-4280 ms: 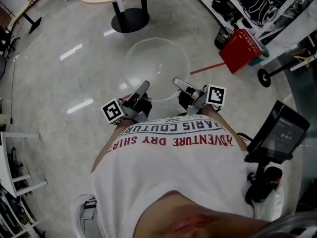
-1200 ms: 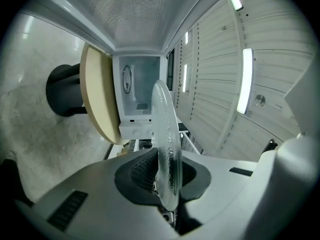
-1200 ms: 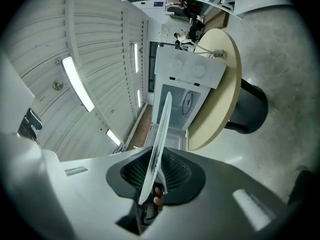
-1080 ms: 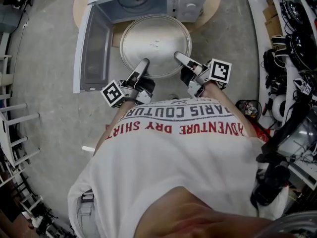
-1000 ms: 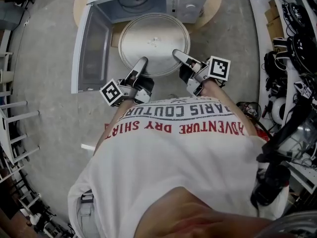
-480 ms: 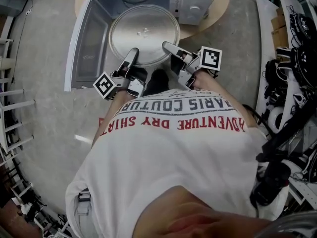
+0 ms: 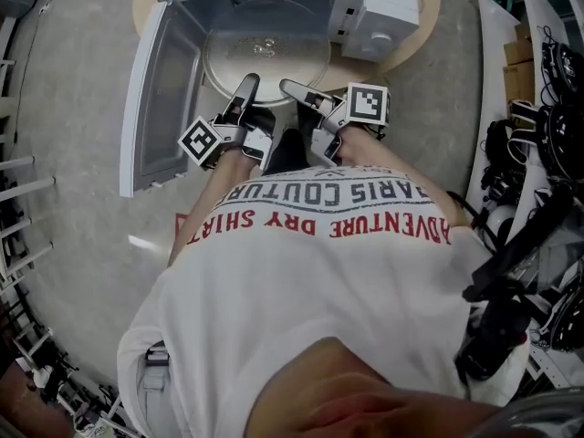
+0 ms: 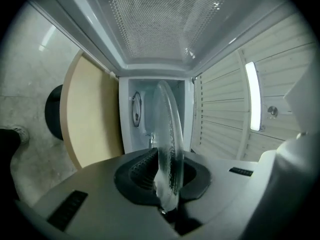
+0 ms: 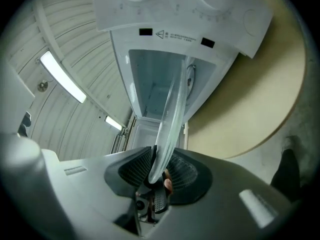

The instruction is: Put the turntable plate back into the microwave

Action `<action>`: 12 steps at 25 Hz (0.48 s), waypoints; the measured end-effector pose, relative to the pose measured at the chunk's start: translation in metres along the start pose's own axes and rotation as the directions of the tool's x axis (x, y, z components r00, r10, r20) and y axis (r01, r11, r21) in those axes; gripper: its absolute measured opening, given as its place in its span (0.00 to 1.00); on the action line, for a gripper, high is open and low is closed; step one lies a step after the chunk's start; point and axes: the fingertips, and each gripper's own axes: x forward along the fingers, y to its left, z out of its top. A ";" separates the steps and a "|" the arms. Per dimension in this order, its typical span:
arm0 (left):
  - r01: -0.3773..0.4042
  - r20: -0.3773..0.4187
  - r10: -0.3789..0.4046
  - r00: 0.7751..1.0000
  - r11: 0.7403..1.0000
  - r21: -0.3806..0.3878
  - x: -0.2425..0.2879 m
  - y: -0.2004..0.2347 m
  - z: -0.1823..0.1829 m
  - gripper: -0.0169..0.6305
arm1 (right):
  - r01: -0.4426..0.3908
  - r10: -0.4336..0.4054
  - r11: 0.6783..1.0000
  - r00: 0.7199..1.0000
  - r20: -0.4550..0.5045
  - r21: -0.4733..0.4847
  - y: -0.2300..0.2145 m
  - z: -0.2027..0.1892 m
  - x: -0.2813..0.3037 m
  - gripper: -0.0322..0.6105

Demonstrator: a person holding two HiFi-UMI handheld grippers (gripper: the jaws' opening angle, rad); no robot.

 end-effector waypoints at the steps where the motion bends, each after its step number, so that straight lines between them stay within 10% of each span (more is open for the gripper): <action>1: -0.005 0.003 0.005 1.000 1.000 -0.005 0.004 0.004 0.004 0.07 | 0.000 0.000 1.000 1.000 0.006 0.017 -0.002 0.003 0.006 0.16; 12: -0.037 0.006 0.037 0.999 0.998 -0.050 0.059 0.051 0.054 0.07 | 0.042 -0.049 0.994 0.996 0.072 0.102 -0.052 0.048 0.057 0.14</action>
